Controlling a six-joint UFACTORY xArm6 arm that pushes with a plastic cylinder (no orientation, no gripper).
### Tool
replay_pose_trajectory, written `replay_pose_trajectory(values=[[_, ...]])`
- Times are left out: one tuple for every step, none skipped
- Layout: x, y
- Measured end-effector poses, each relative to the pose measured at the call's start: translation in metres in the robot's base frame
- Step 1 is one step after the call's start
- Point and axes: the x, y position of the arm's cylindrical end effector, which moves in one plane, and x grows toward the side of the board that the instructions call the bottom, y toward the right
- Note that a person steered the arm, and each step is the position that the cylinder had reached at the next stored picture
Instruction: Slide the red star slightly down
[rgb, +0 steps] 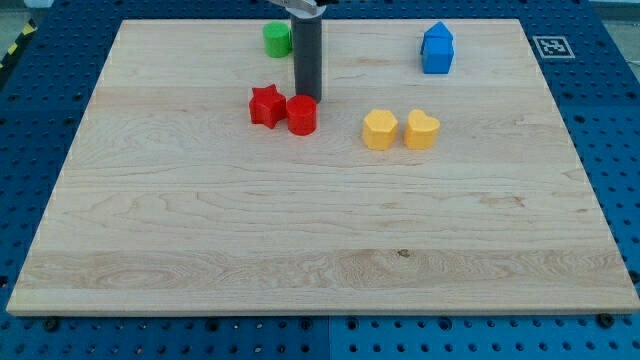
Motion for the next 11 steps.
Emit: replay_pose_trajectory(values=[[0.0,-0.003],[-0.031,-0.018],[-0.05,-0.047],[-0.048,-0.051],[-0.037,-0.049],[-0.018,-0.049],[-0.01,-0.05],[0.001,-0.05],[0.011,-0.05],[0.0,-0.051],[-0.034,-0.047]])
